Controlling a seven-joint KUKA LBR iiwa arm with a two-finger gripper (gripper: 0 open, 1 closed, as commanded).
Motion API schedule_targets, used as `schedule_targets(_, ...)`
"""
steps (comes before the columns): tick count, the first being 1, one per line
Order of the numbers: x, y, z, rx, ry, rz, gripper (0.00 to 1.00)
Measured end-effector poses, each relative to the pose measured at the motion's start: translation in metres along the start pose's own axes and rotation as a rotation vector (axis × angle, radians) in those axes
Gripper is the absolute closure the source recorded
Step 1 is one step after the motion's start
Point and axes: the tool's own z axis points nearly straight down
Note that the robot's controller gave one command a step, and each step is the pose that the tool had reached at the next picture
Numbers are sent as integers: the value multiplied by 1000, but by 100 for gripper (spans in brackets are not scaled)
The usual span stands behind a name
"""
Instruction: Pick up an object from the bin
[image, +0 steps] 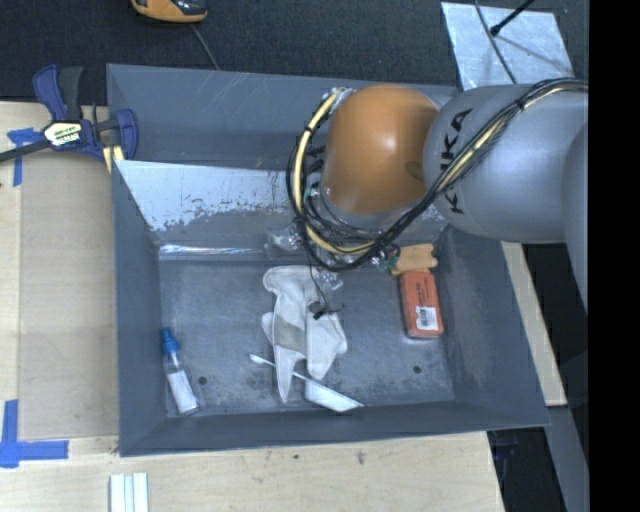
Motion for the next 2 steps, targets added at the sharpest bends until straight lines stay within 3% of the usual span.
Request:
schedule_targets(1, 4, -23, 46, -1, -1, -29, 0)
schedule_targets(2, -4, -22, 56, 2, -5, -104, 100)
